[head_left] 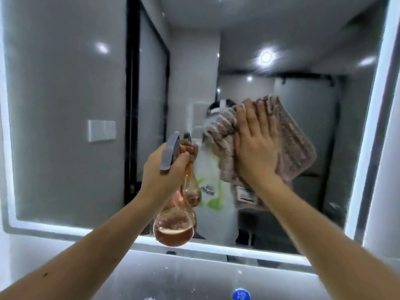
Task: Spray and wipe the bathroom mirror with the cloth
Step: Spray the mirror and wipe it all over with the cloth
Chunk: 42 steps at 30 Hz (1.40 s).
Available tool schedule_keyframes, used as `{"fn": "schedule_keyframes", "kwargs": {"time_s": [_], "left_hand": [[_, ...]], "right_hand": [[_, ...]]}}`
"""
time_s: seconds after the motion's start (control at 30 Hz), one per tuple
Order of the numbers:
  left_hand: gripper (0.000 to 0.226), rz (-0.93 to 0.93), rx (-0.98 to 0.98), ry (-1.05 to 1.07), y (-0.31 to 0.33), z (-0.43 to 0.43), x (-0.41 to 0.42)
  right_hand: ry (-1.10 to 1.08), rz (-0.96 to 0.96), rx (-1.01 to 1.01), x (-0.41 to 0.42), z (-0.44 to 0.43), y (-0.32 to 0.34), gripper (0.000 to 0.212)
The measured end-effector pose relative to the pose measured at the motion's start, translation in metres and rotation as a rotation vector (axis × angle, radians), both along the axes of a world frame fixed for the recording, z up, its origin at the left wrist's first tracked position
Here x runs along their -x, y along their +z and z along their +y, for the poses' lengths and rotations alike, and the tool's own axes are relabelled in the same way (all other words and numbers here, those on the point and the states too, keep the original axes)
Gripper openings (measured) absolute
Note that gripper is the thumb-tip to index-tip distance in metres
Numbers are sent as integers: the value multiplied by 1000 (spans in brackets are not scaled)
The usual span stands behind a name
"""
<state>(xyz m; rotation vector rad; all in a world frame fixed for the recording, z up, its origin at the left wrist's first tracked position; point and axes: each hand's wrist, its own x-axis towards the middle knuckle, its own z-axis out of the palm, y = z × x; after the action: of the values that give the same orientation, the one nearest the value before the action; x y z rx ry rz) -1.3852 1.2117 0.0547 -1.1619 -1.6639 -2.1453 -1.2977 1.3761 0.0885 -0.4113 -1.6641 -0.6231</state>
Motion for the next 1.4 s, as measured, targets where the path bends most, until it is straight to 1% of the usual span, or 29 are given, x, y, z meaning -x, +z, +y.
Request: {"fn": "schedule_keyframes", "kwargs": {"time_s": [0.03,0.07,0.13,0.17,0.23,0.27,0.33,0.37,0.4,0.43,0.53,0.67,0.73,0.83,1.0,1.07,1.17,1.2,1.3,1.4], "left_hand": [[10,4,-2,0,1,1,0],[11,8,-2,5,0,1,0],[8,19,1,35,-5,5,-3],[11,26,8,42,-7,9,-6],[20,32,37,12,-12,19,-12],[22,27,46,-8,-13,24,-15],[24,27,47,-26,-10,31,-20],[23,30,50,-26,-7,34,-21],[22,34,51,-26,-6,35,-23],[21,31,50,-19,-6,36,-26],[16,40,41,16,-11,45,-36],[31,99,55,-18,-26,62,-62],[31,145,75,-51,-30,71,-78],[26,130,62,-91,-30,85,-103],[28,186,101,-135,-39,111,-140],[27,164,102,-140,-44,111,-141],[22,60,89,-177,-52,101,-131],[23,55,91,-189,-54,96,-126],[22,101,79,-161,-58,78,-103],[11,40,54,-133,-60,53,-74]], "right_hand": [[33,6,9,17,-10,-9,53],[68,-47,-4,23,-15,-24,54],[148,-191,-30,5,-6,-55,50],[144,-235,-51,-15,4,-62,46],[56,-272,-75,-47,23,-52,44],[21,-250,-75,-52,29,-38,45],[16,-93,8,-42,27,-12,48],[29,-3,47,-31,20,-9,50],[46,42,65,-22,13,-14,52],[62,16,53,-17,11,-23,53],[123,-199,-79,-39,30,-56,49],[71,-287,-148,-80,59,-61,44],[82,-264,-122,-96,70,-61,43],[48,-196,-96,-122,91,-65,44],[45,-100,-11,-151,112,-76,43],[45,-8,67,-148,110,-82,44],[0,218,201,-126,96,-91,44],[-22,263,233,-118,90,-94,45],[-38,241,258,-91,67,-99,45],[-43,193,260,-54,34,-107,48]]}}
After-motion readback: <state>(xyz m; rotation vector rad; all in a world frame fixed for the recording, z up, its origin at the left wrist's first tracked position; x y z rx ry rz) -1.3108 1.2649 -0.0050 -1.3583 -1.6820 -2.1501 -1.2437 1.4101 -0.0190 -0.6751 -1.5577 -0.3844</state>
